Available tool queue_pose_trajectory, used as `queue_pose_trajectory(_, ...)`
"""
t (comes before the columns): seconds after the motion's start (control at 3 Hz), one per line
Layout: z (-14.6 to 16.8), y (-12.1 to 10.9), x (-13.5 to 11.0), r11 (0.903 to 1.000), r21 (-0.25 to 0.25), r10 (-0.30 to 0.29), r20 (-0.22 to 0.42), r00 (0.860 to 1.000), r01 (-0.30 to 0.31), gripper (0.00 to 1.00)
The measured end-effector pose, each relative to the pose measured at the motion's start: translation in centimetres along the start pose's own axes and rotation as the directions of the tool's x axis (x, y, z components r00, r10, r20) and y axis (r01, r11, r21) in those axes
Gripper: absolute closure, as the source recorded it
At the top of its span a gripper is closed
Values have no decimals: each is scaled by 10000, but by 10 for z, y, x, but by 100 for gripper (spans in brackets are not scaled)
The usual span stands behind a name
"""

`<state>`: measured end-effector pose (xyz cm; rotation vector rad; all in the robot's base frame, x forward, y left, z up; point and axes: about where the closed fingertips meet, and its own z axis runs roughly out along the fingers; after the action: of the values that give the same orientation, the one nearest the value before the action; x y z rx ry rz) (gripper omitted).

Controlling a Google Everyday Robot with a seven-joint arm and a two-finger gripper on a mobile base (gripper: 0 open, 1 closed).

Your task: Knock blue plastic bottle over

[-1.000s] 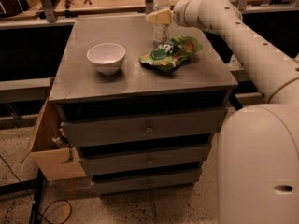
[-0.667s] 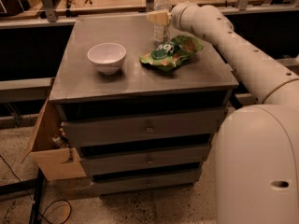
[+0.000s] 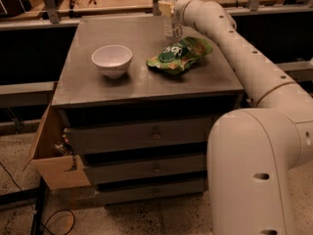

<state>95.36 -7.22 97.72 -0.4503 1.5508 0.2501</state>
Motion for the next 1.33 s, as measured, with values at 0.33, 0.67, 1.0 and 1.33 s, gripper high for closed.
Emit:
queue_pose_trajectory(0.33, 21, 25, -20, 9757, -755, -2092, -395, 9771, 2058, 87)
queue_pose_trajectory(0.67, 32, 62, -48, 8904, -1684, -4356, -459, 8990, 4228, 100)
queue_pose_trajectory(1.0, 28, 105, -45, 7839, -3071, -5847, -727, 8080, 5397, 100)
queue_pose_trajectory(1.33, 20, 144, -5, 6739, -4847, -6866, -1323, 7149, 5575, 100)
